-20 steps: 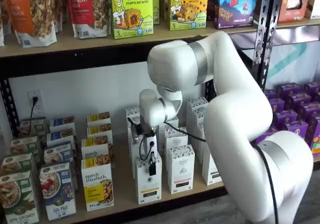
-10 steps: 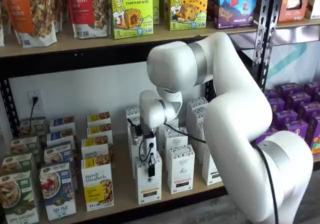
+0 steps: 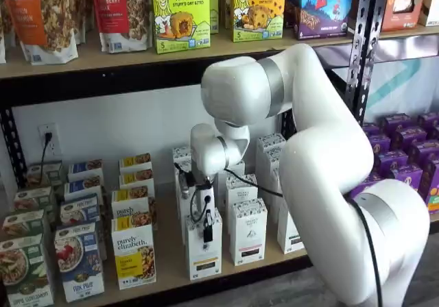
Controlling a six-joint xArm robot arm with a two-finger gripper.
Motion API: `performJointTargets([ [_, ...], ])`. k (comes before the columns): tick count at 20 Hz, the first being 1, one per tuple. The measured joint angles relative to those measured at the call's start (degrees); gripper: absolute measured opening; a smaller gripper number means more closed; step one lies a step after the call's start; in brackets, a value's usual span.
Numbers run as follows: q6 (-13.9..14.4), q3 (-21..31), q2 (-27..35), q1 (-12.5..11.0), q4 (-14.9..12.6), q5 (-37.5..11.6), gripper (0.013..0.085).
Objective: Pick up the white box with a yellow strip in the middle, on the bottom shelf, the fourth box from the left
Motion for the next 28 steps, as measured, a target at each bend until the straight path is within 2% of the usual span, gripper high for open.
performJointTargets([
  [9, -0.24, -0.02, -0.01, 0.15, 0.46, 0.51, 0.0730],
  [12, -0.54, 0.35, -0.26, 0.09, 0.75, 0.36, 0.0610],
  [13, -0.47, 0.48, -0.33, 0.08, 0.66, 0.30, 0.0610],
  [16, -0.53, 0.95, -0.57, 0.05, 0.68, -0.16, 0.0530],
  [22, -0.73, 1.72, -1.03, -0.10, 0.71, -0.95, 0.0530],
  [25, -1.29, 2.16, -1.41, -0.24, 1.21, -0.97, 0.0450],
  [28, -1.21, 2.69, -1.87, -0.35, 0.99, -0.92, 0.0450],
])
